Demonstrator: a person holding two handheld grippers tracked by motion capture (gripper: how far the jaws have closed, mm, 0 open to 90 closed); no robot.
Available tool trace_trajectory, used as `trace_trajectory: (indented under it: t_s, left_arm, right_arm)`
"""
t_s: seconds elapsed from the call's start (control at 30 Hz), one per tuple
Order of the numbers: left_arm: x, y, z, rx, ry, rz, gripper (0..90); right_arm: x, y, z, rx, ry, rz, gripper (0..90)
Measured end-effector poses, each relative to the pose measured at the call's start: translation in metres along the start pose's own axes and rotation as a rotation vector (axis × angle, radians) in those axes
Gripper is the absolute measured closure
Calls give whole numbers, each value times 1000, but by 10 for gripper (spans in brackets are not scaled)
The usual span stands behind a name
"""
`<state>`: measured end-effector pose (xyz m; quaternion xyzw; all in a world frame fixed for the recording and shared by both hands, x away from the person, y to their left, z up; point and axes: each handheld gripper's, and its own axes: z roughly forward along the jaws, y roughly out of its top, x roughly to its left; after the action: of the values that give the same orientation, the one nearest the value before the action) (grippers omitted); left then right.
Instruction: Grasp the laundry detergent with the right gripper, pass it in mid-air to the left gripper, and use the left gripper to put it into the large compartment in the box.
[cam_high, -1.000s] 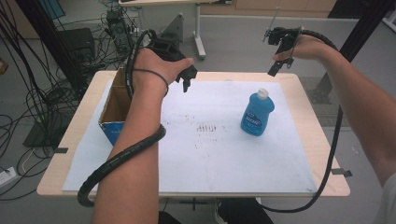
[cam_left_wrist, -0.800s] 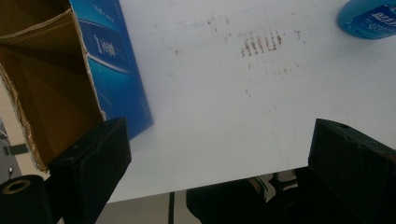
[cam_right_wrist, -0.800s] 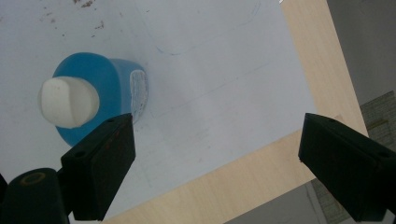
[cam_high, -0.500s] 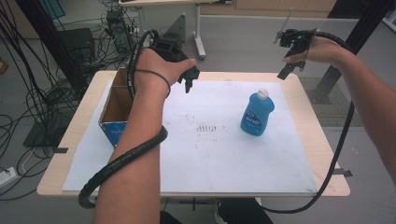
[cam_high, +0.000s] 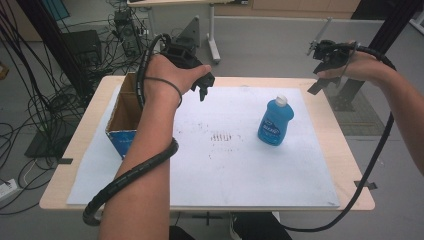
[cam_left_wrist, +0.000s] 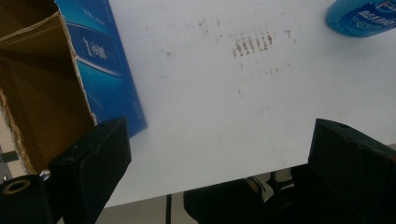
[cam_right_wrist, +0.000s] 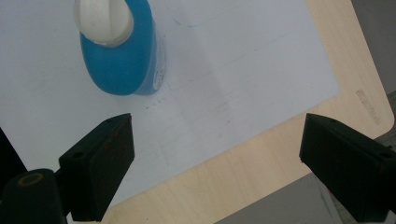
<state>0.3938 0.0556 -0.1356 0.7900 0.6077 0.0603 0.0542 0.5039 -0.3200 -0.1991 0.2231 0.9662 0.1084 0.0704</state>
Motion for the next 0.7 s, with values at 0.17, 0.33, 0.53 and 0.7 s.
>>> trace_trajectory:
  t_s: [0.17, 0.33, 0.53, 0.7]
  left_arm:
    - [-3, -1, -2, -13, -9, 11, 63]
    - [-3, -3, -1, -9, -8, 10, 61]
    - [-7, -3, -1, -10, -4, 20, 61]
    - [-8, -3, -2, -9, 1, 27, 61]
  right_arm:
    - [11, -8, 0, -32, -7, -6, 89]
    - [19, -15, 1, -65, -3, 1, 85]
    - [28, -30, 11, -105, 21, 14, 79]
    - [35, -43, 21, -144, 32, 33, 70]
